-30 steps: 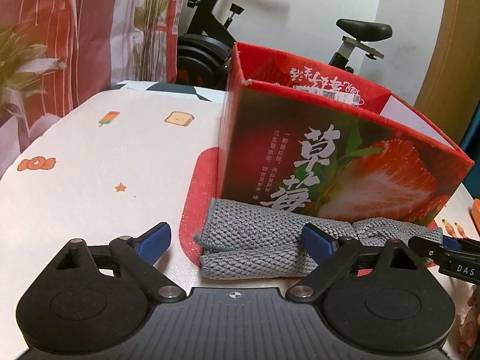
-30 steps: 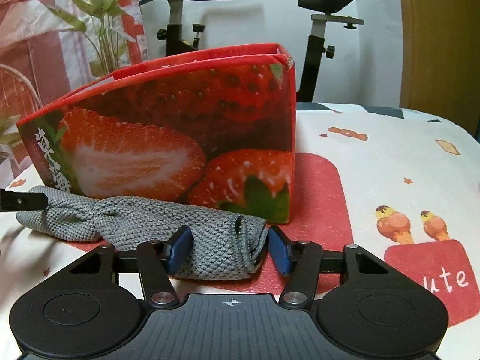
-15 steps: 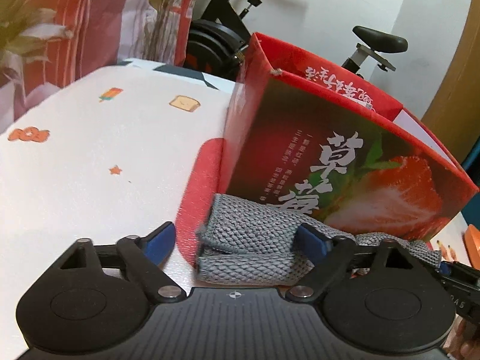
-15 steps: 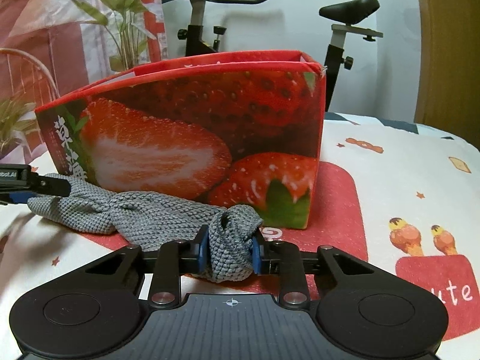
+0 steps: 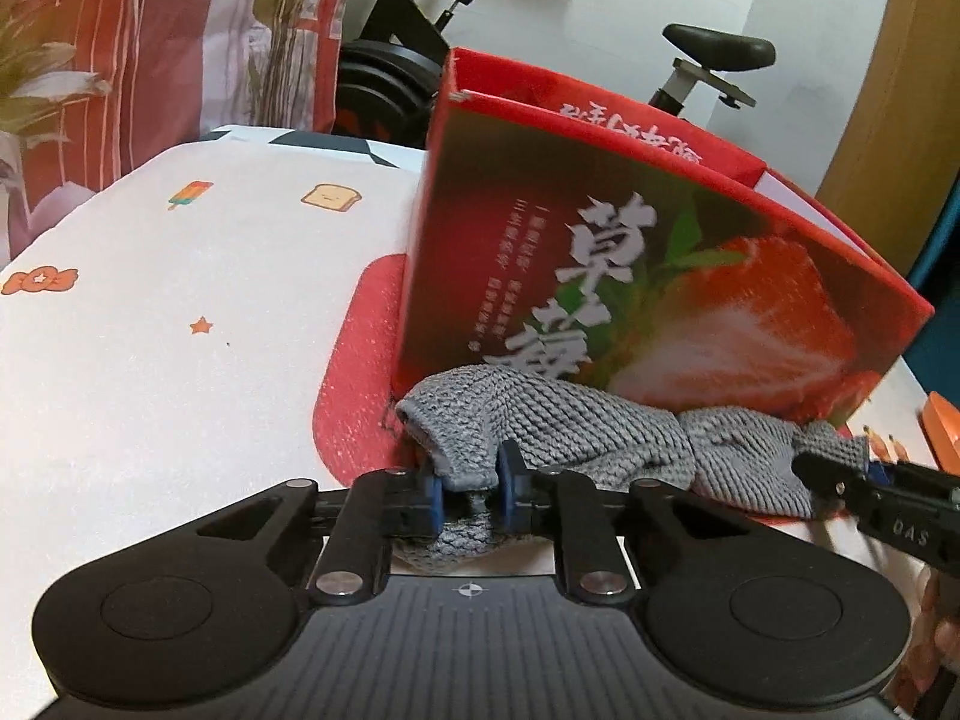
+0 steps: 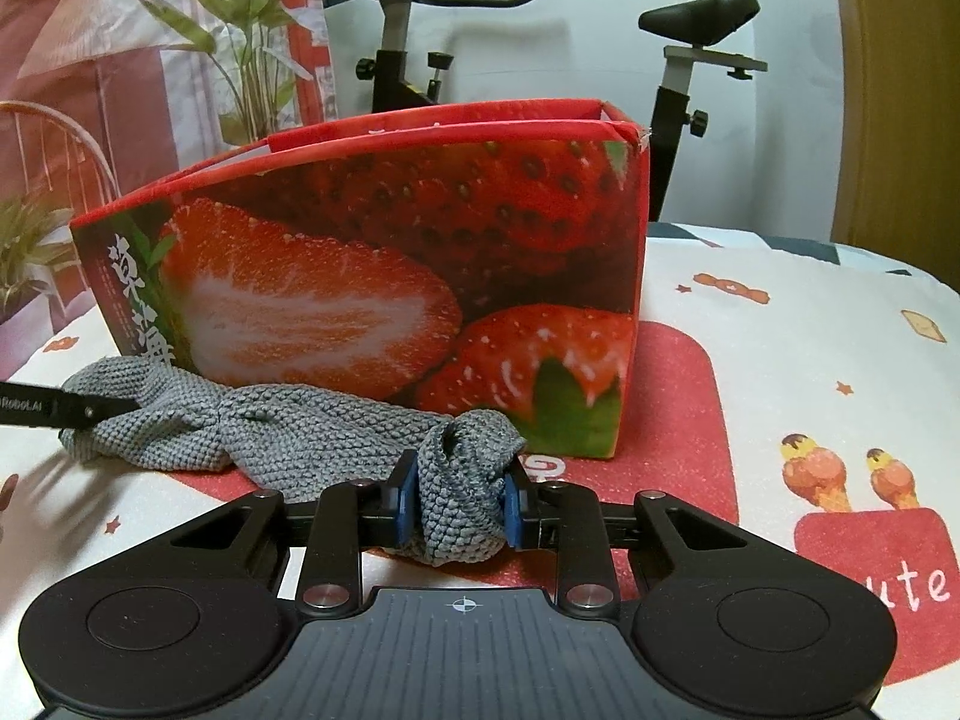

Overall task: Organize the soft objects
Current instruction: 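Close both grippers on the grey mesh towel, then lift the towel with both grippers and lower it into the red box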

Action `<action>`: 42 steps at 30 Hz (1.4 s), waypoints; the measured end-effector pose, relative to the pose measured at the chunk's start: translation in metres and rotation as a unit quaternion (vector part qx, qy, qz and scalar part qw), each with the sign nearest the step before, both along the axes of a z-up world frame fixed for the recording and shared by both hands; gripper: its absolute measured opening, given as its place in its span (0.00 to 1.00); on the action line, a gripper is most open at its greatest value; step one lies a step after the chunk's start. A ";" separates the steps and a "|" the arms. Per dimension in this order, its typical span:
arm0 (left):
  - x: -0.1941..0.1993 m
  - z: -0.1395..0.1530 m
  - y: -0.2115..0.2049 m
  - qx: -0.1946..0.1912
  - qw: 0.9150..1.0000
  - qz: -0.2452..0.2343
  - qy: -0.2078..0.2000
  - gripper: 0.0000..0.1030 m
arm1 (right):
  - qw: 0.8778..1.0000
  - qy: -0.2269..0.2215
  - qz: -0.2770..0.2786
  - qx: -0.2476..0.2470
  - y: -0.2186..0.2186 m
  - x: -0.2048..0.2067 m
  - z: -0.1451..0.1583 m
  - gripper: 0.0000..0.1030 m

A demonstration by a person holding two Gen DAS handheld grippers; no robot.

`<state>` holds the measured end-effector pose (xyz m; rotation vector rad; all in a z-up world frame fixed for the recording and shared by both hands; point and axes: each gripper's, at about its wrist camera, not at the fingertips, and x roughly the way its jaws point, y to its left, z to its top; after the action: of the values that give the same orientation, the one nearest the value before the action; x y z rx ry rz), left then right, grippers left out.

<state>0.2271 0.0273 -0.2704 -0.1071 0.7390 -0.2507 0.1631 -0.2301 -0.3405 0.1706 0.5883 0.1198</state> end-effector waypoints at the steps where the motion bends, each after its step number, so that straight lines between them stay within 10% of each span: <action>1: -0.002 0.001 0.000 0.002 1.000 -0.001 0.000 0.17 | 1.000 0.000 0.000 0.000 0.000 0.000 0.000 0.24; 29: -0.061 0.023 -0.006 0.028 0.999 -0.013 -0.043 0.13 | 0.997 -0.069 0.019 -0.019 0.010 -0.059 0.032 0.18; 42: -0.089 0.078 -0.002 0.018 0.989 -0.018 -0.142 0.13 | 0.989 -0.147 0.023 -0.010 -0.001 -0.079 0.085 0.18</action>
<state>0.1382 0.0252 -0.1919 -0.0214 0.4618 -0.2808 0.0843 -0.2316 -0.2552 0.1165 0.2991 0.1797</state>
